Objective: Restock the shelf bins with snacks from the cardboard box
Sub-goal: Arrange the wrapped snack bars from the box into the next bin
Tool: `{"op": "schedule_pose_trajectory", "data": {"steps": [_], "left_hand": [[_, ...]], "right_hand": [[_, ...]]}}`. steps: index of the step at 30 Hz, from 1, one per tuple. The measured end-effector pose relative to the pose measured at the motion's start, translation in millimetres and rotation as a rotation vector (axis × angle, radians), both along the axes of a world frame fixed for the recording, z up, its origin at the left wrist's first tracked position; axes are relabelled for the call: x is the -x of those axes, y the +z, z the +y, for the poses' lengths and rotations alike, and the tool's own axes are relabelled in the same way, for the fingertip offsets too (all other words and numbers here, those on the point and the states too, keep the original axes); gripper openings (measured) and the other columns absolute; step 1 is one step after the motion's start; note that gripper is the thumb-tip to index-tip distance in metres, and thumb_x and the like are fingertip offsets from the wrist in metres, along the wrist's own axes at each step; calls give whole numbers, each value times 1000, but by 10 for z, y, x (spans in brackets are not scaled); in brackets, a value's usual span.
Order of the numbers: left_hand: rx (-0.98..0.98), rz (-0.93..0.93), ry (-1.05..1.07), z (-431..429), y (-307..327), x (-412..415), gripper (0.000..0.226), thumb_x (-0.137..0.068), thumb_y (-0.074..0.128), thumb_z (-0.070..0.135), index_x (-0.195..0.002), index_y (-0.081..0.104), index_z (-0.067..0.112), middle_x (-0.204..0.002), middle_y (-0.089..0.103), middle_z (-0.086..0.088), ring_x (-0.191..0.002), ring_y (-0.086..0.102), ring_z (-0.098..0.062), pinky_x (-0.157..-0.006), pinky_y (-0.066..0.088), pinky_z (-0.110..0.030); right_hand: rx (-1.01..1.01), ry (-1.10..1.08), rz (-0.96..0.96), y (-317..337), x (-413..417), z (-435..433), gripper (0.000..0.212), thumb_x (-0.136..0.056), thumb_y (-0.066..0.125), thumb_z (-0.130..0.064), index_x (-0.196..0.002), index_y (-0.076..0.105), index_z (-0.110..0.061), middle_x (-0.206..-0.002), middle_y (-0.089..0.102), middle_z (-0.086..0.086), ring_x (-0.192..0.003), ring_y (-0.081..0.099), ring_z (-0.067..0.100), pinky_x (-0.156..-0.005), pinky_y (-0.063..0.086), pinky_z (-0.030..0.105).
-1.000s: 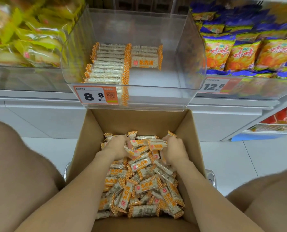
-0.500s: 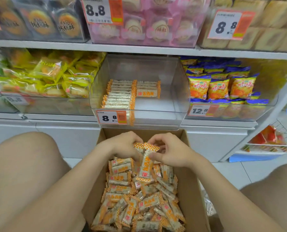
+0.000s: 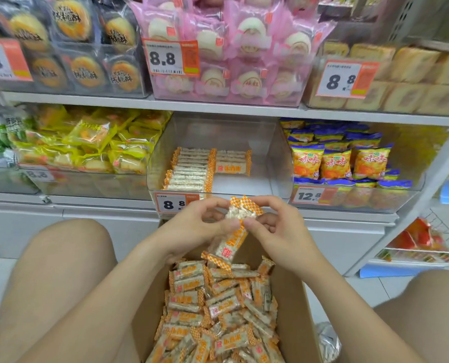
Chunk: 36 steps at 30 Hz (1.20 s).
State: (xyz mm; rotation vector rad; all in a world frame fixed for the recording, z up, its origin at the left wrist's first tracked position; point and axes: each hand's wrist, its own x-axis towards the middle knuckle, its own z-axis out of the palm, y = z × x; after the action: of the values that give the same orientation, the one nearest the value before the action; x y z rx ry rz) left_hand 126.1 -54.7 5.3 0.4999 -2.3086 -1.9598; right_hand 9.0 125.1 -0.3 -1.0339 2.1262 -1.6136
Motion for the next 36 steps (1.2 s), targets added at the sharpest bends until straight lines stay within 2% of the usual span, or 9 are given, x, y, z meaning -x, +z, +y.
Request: {"op": "schedule_pose_trajectory", "data": {"steps": [3,5,7,11,14,19,23,27,36], "left_hand": [[225,64,-56,-15,4,9,70,-74,97,26,-134,63,38,-119,72,4,-106,73,-14,-94,61,-41],[380,89,-49,-43,46,29,80,-73,96,23,-139,57,44,-115,69,11,-105,72,-8,-97,59,-43],[585,113,-52,-110,127,65,89,-71,96,29,-143,48,48,-111,67,17,-109,67,-4,-101,55,-37],[728,194,-101,-325,355,166,88,-69,97,30,-143,51,44,-107,71,19,-112,64,0,-98,49,-24],[777,239,-22,-577,366,272,86,-74,94,41,-147,48,41,-129,63,22,-127,56,1,-107,46,-28],[1036,-105,106,-995,139,525,56,-100,59,35,-153,42,24,-154,43,-3,-142,45,-28,-114,41,-54],[1102,-319,-53,-1076,136,754,48,-102,39,34,-147,51,24,-156,43,-4,-141,44,-30,-111,41,-54],[1036,-519,-207,-1229,89,924,78,-89,23,57,-162,29,29,-172,21,-3,-156,23,-36,-122,28,-57],[1014,-638,-288,-1251,20,1047,66,-105,29,55,-166,17,34,-175,9,-2,-158,15,-40,-126,24,-53]], "right_hand": [[45,-27,-57,-2,-2,-7,33,-91,81,-19,-115,58,-26,-90,77,-1,-77,72,9,-72,57,32],[5,-7,65,25,23,18,46,-90,79,-22,-126,52,-33,-115,70,-13,-103,70,8,-89,57,35],[-76,59,247,114,41,34,63,-90,75,-23,-141,45,-43,-125,63,-20,-113,63,7,-93,52,28],[-146,144,352,257,129,-124,54,-87,76,-25,-137,60,-36,-120,69,-20,-106,66,4,-92,54,32],[-84,36,271,299,310,-299,39,-86,78,-22,-121,66,-33,-96,72,-11,-81,69,9,-76,57,37],[-18,-337,273,252,646,-663,32,-83,79,-25,-111,64,-29,-84,67,-13,-67,60,5,-59,44,22],[-357,-300,359,109,1033,-1011,35,-84,75,-26,-116,59,-23,-99,66,-4,-96,63,21,-72,45,33],[-598,-157,327,-38,1394,-1323,47,-91,70,-22,-136,58,-19,-135,60,7,-130,49,32,-93,44,35],[-827,-186,553,-173,1569,-1680,31,-84,74,-13,-114,70,-10,-113,65,17,-100,66,41,-86,60,47]]}}
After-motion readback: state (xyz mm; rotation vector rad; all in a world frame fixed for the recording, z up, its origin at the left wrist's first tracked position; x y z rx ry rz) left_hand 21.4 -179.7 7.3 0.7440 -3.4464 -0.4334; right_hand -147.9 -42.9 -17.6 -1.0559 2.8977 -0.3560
